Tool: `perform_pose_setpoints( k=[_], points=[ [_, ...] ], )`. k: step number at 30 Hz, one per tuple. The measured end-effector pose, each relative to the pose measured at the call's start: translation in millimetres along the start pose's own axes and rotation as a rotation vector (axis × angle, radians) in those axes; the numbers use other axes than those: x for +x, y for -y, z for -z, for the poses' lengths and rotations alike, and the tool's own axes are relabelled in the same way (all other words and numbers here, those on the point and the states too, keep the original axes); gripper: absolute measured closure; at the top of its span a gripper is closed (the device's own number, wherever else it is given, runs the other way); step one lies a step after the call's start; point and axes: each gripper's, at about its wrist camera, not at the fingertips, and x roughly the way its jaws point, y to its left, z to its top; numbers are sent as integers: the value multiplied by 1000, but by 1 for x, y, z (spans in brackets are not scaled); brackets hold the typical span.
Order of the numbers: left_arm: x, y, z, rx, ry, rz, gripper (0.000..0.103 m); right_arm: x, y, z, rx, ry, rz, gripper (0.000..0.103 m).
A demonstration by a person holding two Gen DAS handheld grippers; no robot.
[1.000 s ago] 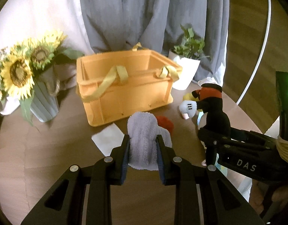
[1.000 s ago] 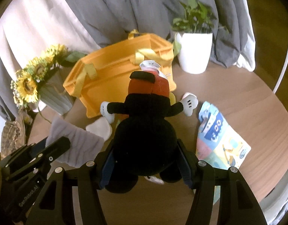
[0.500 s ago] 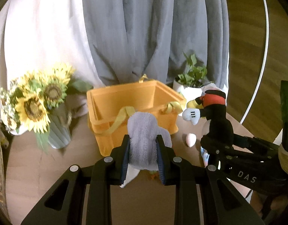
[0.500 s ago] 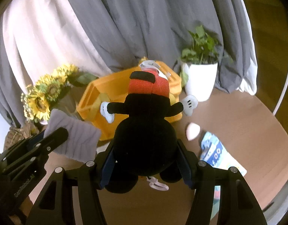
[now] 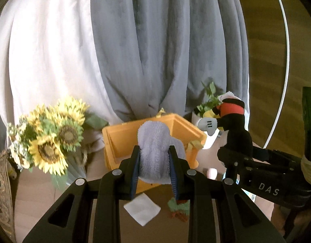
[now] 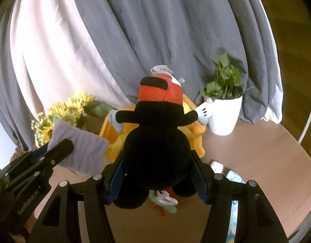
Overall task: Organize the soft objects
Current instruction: 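Lift and carry the lavender cloth and Mickey plush over the orange crate with both tools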
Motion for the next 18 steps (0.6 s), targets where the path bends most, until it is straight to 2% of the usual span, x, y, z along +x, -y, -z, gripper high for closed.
perform_pose_setpoints(
  k=[18],
  points=[
    [15,-19,-43,25,99,-18,76,13,-14,-44,6,101,-20,42]
  ],
)
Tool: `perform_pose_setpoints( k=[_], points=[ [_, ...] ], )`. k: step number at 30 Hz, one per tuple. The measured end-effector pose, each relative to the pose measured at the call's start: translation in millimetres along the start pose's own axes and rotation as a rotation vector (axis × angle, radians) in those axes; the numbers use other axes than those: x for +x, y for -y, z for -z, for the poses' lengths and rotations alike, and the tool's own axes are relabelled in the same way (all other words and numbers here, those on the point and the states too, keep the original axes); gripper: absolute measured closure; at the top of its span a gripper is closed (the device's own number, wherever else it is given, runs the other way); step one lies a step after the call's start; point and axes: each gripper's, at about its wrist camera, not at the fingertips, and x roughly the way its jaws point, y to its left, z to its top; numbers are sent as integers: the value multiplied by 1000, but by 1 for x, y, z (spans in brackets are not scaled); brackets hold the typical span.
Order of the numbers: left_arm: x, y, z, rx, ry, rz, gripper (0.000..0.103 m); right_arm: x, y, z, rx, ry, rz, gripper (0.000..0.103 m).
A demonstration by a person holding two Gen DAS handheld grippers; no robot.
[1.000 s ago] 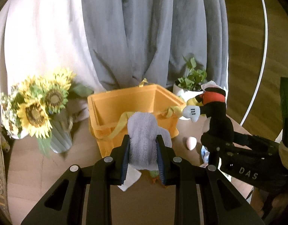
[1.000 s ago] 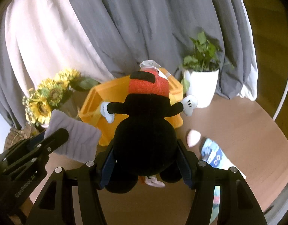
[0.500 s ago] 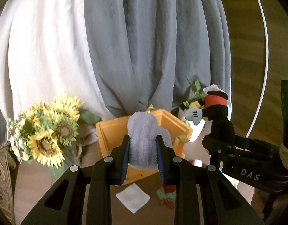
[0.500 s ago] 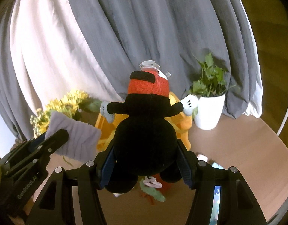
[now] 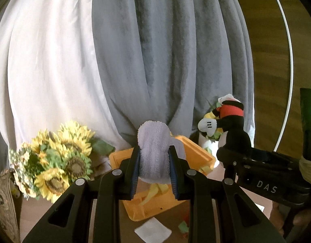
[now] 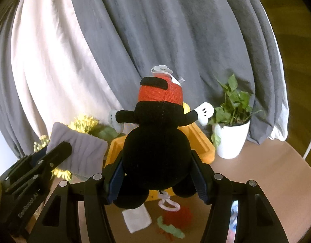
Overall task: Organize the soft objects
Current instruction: 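Lift and carry the lavender cloth and Mickey plush over the orange crate with both tools, then lower into the crate and open the left tool while the right tool releases the Mickey plush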
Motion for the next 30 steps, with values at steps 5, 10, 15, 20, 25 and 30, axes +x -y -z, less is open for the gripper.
perform_pose_setpoints(
  k=[5,10,15,20,25,30],
  points=[
    [19,-9,-9,12,14,-28,76,18,-2,-10,6,4,-7,42],
    [38,-15,-13,6,13,-43,76,38,-1,-18,24,2,-13,42],
    [60,-19,-14,-3,-7,-51,76,58,-1,-23,24,-10,-10,42],
    [85,-24,-13,-9,-36,-65,76,82,1,-29,23,-28,-10,42],
    [111,-29,-8,-1,-72,-83,76,109,5,-30,31,-59,-11,41],
    [137,-32,3,7,-121,-80,76,136,9,-26,52,-101,-14,41]
  ],
)
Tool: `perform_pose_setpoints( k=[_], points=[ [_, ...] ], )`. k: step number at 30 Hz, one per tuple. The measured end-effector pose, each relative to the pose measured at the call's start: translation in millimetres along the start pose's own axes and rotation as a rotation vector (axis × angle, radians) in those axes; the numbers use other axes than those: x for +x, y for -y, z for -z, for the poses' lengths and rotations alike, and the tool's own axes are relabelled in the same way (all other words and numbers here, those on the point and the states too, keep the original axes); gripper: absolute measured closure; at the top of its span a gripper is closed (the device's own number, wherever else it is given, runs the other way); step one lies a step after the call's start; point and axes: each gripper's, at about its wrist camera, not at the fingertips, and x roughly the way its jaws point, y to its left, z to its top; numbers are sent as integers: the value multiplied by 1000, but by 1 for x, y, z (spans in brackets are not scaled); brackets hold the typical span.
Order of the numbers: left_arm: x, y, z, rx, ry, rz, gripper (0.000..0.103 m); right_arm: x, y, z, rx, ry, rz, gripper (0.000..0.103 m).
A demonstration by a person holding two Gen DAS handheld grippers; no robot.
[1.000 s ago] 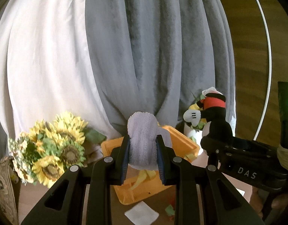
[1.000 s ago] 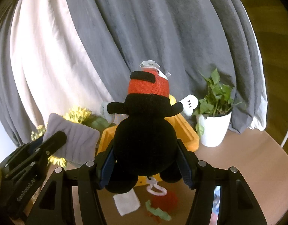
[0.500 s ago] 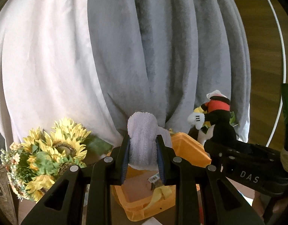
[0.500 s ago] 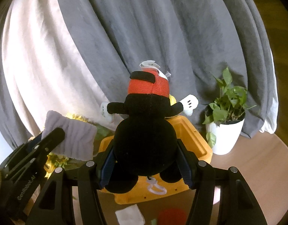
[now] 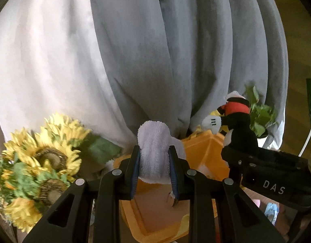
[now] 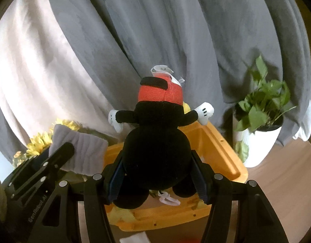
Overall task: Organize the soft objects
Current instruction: 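Lower into the crate and open the left tool while the right tool releases the Mickey plush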
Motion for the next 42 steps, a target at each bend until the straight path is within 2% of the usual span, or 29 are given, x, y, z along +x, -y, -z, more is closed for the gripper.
perform_pose_setpoints(
  k=[15,17,22,24,26,28,35,42],
  points=[
    [69,-1,35,-7,-168,3,75,73,20,14,3,-156,42,41],
    [72,-1,37,-10,-181,7,73,80,22,16,6,-176,45,41],
    [77,1,38,-13,-181,-1,56,91,25,20,0,-204,51,37],
    [75,0,37,-18,-181,-1,54,92,25,20,1,-214,55,35],
    [72,-1,35,-28,-178,2,49,90,26,20,-2,-208,67,30],
    [66,-2,33,-33,-169,-3,49,87,27,18,-8,-191,77,28],
    [37,0,21,-47,-139,1,48,53,24,7,-33,-108,120,28],
    [-1,4,11,-67,-95,21,48,11,19,1,-38,-35,121,28]
  ],
)
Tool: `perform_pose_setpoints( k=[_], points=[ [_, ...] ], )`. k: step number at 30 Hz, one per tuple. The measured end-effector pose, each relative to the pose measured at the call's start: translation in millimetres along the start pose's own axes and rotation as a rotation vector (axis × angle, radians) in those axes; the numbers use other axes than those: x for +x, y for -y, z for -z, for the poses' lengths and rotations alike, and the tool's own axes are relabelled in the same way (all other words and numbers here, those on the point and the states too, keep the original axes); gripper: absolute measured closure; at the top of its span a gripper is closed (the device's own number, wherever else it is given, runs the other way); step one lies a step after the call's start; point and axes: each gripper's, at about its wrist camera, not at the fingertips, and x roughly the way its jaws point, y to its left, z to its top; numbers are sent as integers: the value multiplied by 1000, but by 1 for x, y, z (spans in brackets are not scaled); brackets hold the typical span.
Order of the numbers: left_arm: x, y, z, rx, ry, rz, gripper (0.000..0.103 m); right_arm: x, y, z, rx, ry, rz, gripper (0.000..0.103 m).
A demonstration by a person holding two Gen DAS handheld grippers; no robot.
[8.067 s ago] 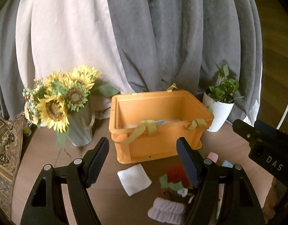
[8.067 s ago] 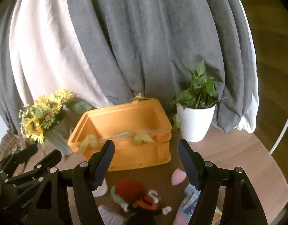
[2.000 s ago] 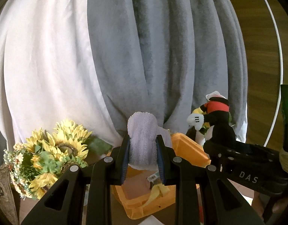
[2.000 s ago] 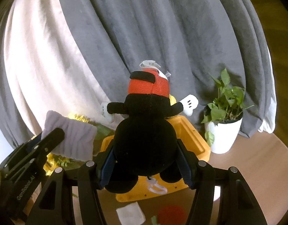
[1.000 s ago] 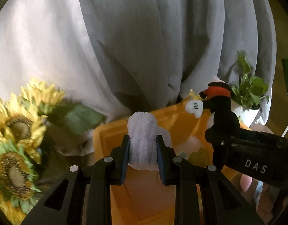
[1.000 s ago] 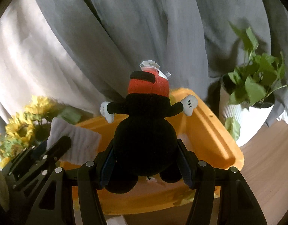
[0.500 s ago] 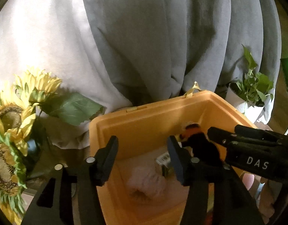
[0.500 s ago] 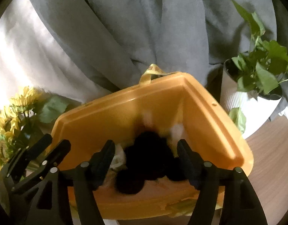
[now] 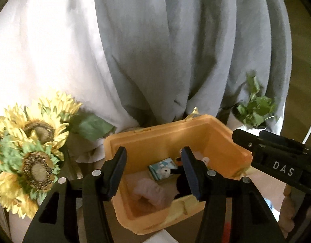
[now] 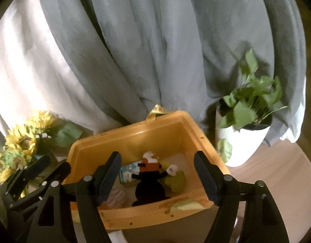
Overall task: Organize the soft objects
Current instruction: 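Lower into the crate and open the left tool while the right tool releases the Mickey plush, then withdraw both tools from the crate toward the remaining soft items on the table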
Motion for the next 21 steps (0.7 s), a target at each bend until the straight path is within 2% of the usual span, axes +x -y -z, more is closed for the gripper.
perform_pose_setpoints(
  k=[11,21],
  points=[
    [-57,18,-4,28,87,18,46,-67,8,5,8,93,27,28],
    [-94,43,4,72,139,70,44,-126,28,24,44,172,121,28]
  ],
)
